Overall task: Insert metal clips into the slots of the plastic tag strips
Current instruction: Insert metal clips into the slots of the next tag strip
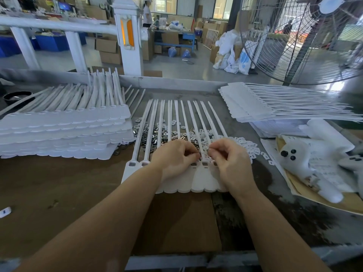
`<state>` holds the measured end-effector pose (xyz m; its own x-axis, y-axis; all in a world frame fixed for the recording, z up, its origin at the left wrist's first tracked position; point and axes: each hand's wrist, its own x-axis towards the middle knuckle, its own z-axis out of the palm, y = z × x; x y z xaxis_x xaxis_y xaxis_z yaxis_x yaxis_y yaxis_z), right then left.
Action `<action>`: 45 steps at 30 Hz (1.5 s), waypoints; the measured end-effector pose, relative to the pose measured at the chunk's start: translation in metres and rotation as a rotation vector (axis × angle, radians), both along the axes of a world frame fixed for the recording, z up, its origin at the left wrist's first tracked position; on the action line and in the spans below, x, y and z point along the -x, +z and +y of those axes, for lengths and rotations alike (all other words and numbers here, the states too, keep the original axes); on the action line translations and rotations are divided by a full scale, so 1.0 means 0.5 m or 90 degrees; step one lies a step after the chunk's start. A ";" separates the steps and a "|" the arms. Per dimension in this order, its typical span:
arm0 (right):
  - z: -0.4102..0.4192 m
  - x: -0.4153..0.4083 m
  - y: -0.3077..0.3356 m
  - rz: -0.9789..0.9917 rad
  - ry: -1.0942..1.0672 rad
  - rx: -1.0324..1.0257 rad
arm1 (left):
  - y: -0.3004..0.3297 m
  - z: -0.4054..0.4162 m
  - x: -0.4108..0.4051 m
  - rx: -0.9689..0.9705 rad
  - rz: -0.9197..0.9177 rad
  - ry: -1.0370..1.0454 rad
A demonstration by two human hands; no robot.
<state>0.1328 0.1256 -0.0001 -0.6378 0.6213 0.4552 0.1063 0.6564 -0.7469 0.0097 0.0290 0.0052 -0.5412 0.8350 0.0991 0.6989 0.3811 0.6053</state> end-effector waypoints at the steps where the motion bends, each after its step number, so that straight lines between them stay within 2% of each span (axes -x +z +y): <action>1: 0.003 -0.001 0.003 -0.002 -0.005 0.015 | -0.004 0.001 -0.001 0.006 0.026 0.007; 4: 0.018 -0.007 0.011 -0.030 -0.030 0.025 | -0.013 0.005 -0.002 0.008 0.076 0.015; 9: 0.052 -0.032 0.030 -0.119 -0.035 0.047 | -0.014 0.006 0.000 0.016 0.086 0.018; 15: 0.080 -0.052 0.055 -0.300 -0.005 -0.039 | -0.009 0.013 -0.004 0.047 0.091 0.036; 21: 0.097 -0.060 0.072 -0.400 0.005 -0.086 | -0.004 0.012 -0.007 0.055 0.090 0.038; 33: 0.113 -0.061 0.094 -0.515 0.047 -0.089 | -0.011 0.008 -0.009 0.027 0.089 0.049; 36: 0.114 -0.058 0.095 -0.507 0.041 -0.060 | -0.012 0.007 -0.009 0.029 0.086 0.052; 45: 0.119 -0.064 0.074 -0.360 -0.056 0.087 | -0.012 0.009 -0.007 0.023 0.090 0.050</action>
